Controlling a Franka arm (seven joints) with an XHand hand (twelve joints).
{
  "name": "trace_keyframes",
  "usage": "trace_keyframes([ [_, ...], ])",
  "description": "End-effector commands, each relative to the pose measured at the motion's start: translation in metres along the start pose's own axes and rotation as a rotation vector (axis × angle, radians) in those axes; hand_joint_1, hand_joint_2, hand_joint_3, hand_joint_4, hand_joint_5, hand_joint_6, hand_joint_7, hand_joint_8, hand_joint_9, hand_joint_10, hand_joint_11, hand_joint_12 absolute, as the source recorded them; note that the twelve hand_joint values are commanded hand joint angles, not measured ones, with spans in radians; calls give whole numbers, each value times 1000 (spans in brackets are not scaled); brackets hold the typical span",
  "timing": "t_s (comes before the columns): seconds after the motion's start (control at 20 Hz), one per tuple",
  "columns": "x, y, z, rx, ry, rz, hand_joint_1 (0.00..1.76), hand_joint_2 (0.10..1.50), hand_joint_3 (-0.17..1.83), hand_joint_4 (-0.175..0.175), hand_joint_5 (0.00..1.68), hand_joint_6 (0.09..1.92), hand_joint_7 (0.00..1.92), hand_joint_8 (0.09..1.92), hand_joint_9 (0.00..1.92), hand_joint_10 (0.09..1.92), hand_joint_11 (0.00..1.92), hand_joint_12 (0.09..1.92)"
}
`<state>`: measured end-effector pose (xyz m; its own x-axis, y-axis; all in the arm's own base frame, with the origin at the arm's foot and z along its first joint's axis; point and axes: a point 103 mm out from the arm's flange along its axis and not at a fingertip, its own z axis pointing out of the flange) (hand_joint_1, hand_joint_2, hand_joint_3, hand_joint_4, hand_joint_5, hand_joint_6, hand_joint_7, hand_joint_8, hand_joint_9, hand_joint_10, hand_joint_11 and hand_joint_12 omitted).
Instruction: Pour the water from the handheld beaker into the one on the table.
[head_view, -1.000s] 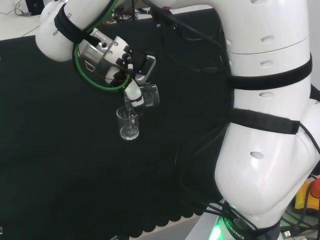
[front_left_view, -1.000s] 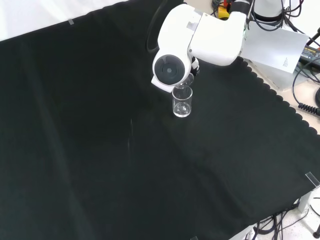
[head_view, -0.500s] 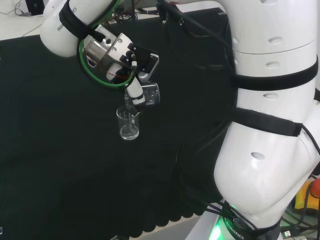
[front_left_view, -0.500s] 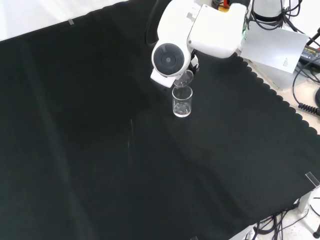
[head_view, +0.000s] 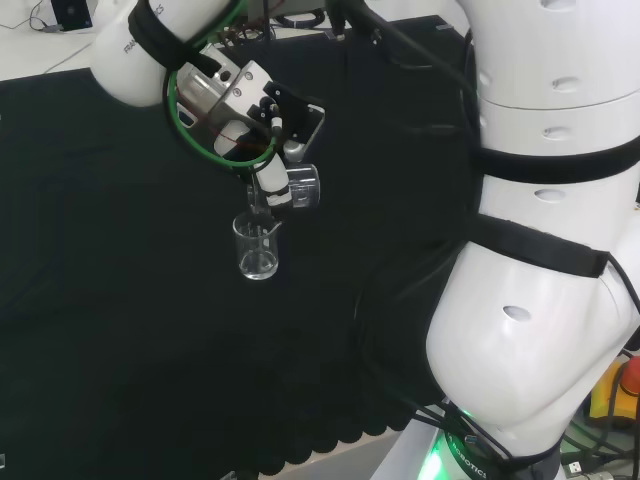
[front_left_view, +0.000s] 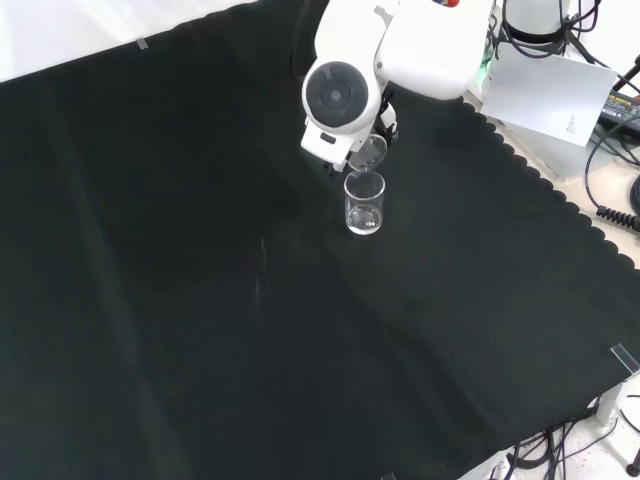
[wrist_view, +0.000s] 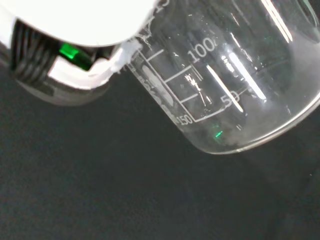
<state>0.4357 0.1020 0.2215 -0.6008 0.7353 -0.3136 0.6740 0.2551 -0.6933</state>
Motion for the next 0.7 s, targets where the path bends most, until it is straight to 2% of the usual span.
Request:
trace_keyframes([
  [0.05,-8,-7,12,-145,141,-21,1331,598,631,-175,1524,130,1619,87,1822,87,1568,482],
  [0.25,-17,-14,21,-265,219,-30,1331,598,630,-175,1524,130,1619,87,1822,87,1566,480],
  [0.55,-31,-25,38,-436,311,-14,1330,601,627,-175,1523,130,1619,87,1821,87,1569,479],
  [0.7,-38,-27,47,-510,394,-36,1330,603,624,-175,1523,130,1618,87,1817,87,1570,478],
])
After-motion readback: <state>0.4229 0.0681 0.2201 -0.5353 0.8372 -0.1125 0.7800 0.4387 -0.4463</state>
